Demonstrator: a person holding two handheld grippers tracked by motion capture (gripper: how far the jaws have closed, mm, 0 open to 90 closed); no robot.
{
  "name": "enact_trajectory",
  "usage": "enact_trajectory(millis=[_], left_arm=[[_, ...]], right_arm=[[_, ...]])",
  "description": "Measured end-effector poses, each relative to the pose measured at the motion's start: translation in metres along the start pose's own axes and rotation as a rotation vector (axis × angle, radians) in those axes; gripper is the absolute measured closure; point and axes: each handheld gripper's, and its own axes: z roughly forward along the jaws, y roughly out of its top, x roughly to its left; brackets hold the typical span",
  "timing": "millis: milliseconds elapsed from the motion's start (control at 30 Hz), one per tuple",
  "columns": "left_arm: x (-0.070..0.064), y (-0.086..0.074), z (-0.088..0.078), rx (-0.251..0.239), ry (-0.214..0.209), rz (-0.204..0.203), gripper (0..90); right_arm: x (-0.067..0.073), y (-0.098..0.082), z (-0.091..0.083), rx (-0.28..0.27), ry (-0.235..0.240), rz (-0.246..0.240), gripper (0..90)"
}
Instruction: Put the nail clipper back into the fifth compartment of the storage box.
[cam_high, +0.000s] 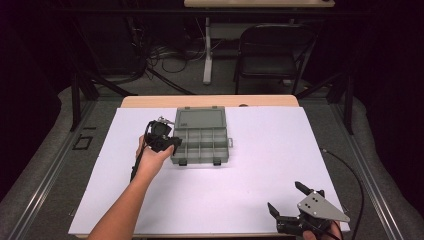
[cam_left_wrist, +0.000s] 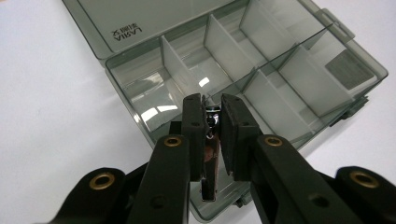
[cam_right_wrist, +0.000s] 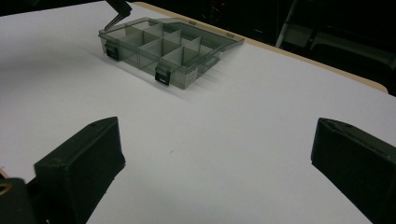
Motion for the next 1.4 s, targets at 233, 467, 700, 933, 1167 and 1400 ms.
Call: enact_trajectory(millis=[233,467,700,933,1167,1400], left_arm=[[0.0,-0.003,0.005,0.006,-0.002,-0.009,80.3],[0.0,-0.004,0.007,0.008,-0.003,-0.008,80.2],[-0.001,-0.004,0.007,0.013,-0.006,-0.004,80.2],[-0.001,-0.004,0.009,0.02,-0.009,-0.001,80.1],[-0.001,-0.004,0.006,-0.012,-0.038,-0.016,73.5],[-0.002,-0.004,-0.002,-0.059,-0.011,-0.012,55.7]], right_arm=[[0.0,0.0,0.0,-0.004,-0.001,0.001,1.8],[0.0,0.0,0.0,-0.001,0.001,-0.001,1.8],[0.0,0.0,0.0,-0.003,0.0,-0.001,1.8],[0.0,0.001,-0.001,0.004,0.001,-0.001,1.9],[0.0,0.0,-0.001,0.003,-0.001,-0.002,1.9],[0.0,0.001,-0.001,0.005,0.001,-0.001,1.9]])
